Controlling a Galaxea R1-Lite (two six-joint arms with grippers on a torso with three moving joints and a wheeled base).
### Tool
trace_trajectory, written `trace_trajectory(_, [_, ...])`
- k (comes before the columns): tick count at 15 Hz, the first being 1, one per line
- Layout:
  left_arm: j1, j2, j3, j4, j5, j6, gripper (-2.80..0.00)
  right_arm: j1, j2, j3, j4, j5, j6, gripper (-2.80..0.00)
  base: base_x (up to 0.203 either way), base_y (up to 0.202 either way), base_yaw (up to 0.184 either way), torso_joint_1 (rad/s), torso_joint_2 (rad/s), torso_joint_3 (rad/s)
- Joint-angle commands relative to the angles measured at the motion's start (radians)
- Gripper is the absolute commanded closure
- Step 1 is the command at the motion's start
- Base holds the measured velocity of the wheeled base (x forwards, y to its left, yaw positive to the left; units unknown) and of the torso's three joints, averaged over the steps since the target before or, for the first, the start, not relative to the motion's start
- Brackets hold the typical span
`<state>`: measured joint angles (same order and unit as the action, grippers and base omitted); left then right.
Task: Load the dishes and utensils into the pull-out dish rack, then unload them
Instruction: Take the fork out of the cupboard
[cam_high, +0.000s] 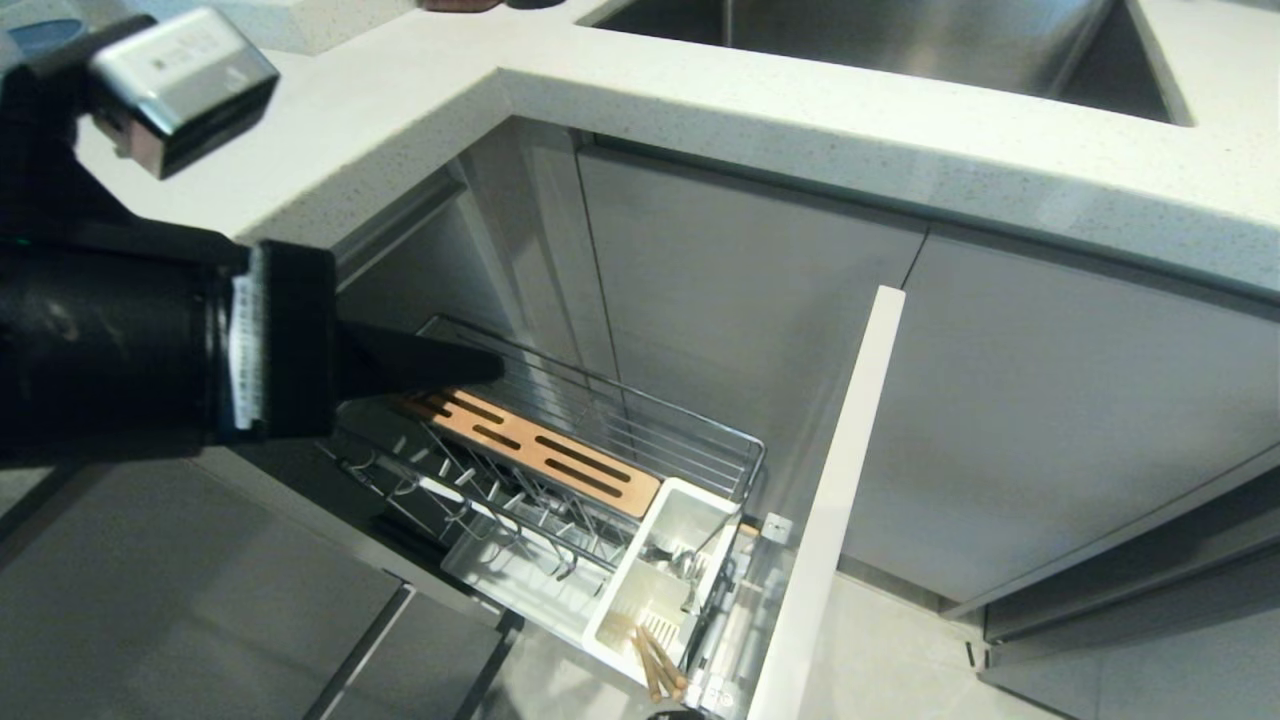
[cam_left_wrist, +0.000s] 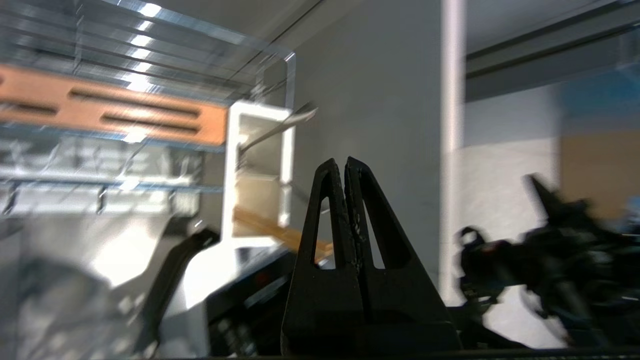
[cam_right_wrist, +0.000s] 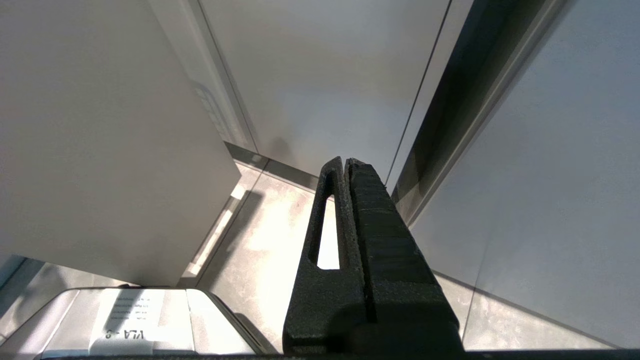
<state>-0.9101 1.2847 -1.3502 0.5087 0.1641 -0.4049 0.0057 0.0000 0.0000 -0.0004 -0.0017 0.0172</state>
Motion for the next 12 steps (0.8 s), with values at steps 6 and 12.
trace_trajectory(6, [-0.081,0.197,-0.056,0.214,0.118,-0.038,-2.80,0.000,0.000,0.002,-0.001,0.000,0.000,0.00,0.000,0.000,0.000,0.000,0.00,0.000])
trace_trajectory(12, [-0.199,0.344,-0.128,0.291,0.119,-0.195,-2.80,0.000,0.000,0.002,-0.001,0.000,0.000,0.00,0.000,0.000,0.000,0.000,0.00,0.000])
